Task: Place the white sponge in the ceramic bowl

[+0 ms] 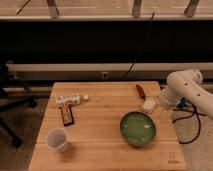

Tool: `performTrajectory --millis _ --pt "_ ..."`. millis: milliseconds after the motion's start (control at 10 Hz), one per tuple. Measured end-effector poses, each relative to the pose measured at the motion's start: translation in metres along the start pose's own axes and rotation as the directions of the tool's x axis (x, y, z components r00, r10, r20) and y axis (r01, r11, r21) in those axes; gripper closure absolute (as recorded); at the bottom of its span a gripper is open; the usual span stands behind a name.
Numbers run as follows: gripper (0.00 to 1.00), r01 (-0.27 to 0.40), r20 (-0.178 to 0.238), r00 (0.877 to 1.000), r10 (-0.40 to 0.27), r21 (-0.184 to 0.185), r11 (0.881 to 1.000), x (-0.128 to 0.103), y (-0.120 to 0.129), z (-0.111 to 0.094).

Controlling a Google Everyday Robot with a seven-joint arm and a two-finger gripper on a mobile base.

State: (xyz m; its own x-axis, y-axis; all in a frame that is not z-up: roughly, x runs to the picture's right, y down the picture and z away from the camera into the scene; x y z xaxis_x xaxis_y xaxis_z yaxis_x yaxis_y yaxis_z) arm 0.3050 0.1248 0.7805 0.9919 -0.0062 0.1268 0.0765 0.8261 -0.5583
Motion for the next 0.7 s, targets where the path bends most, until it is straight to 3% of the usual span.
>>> performTrajectory --millis 200,300,500,700 --pt "0.2 0.074 0.025 0.997 -0.073 -0.007 0.997 0.008 -0.005 0.019" --pt "0.2 0.124 0.022 0.992 -0.124 0.013 0.992 0.012 -0.009 0.028" --pt "0.2 0.187 -0.002 0.982 -0.187 0.04 0.982 0.017 -0.015 0.035" --pt "0.2 0.261 -0.032 0.965 -0.26 0.062 0.963 0.021 -0.023 0.04"
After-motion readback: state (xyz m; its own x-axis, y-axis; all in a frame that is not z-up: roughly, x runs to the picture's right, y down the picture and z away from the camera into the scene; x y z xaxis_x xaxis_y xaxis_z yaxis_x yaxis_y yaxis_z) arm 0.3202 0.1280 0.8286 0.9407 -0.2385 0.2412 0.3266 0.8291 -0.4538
